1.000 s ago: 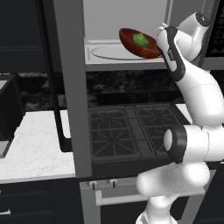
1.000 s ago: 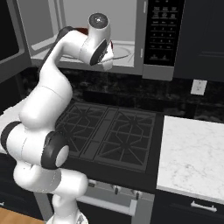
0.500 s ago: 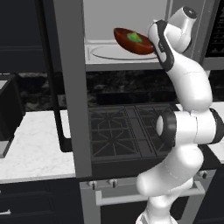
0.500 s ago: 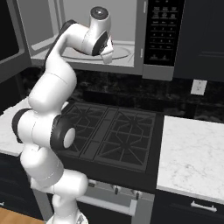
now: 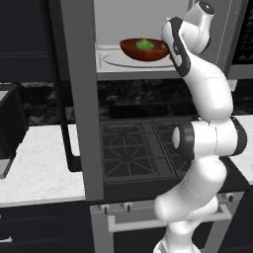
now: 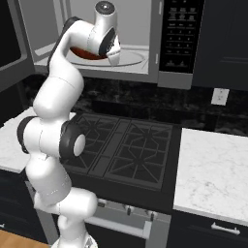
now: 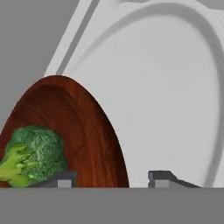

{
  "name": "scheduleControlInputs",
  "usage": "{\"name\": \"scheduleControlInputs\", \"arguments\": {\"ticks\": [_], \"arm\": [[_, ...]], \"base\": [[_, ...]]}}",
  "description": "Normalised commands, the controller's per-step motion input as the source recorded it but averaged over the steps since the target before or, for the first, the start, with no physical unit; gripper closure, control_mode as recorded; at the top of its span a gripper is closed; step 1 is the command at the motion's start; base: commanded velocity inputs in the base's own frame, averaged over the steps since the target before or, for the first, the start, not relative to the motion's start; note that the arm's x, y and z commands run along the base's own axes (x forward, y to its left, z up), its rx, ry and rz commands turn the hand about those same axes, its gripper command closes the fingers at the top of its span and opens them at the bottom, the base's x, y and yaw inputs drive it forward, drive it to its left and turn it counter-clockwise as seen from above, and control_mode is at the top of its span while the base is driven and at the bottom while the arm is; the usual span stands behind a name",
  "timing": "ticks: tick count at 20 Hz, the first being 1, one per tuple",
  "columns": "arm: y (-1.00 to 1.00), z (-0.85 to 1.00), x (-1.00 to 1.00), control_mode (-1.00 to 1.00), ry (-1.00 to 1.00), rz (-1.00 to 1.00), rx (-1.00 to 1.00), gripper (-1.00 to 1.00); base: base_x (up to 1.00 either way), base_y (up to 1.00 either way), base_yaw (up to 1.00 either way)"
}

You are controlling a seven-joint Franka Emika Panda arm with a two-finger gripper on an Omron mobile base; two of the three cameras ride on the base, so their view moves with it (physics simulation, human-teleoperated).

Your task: Pick the broccoli from the sink and place it in the bowl. Then pick the bowl and place it in the microwave. Then close the microwave door and press the start button.

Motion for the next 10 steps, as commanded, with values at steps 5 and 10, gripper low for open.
{"name": "scheduleControlInputs", "arguments": {"ticks": [5,10], "arm": [[0.09,-0.04,-0.55,-1.00,-0.18,0.00,0.00,-1.00],[0.17,-0.33,-0.79,-1.00,-0.13,0.00,0.00,-1.00]], "base": [[0.00,0.00,0.00],[0.00,0.00,0.00]]}}
